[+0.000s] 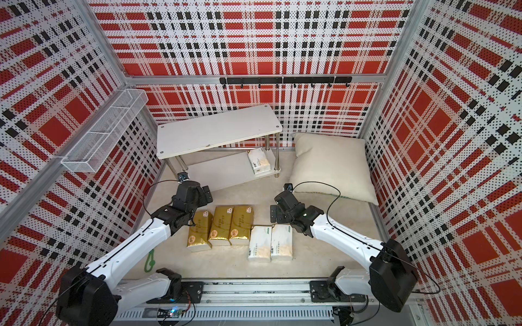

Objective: Place the tissue boxes on the shelf by color
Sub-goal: Pick up the box of tissues from the center of the board.

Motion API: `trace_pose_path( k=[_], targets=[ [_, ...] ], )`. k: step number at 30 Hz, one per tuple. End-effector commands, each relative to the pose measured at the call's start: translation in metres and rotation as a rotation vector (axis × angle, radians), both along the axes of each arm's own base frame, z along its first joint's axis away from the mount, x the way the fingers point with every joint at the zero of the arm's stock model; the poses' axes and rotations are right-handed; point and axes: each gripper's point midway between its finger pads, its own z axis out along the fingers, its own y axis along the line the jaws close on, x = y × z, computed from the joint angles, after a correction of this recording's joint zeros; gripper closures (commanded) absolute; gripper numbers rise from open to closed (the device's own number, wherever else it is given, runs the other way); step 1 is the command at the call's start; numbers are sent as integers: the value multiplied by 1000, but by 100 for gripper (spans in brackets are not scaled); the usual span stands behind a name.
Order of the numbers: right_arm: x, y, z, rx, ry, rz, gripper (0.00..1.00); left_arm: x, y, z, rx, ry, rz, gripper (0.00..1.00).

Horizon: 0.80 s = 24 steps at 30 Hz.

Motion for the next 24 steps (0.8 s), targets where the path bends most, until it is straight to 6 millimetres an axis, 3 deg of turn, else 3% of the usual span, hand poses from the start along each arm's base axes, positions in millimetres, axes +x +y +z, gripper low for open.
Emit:
trace_pose_path(
  k=[1,12,24],
  targets=[
    [-12,2,-1,16,9,-17,0,5,-5,4,-8,-21,-11,2],
    [-44,0,-24,4,78,-18,0,4,-5,1,-6,-15,-7,2],
    [-65,0,-41,8,129,-25,0,9,-8,-1,-1,-11,-9,2]
  ],
)
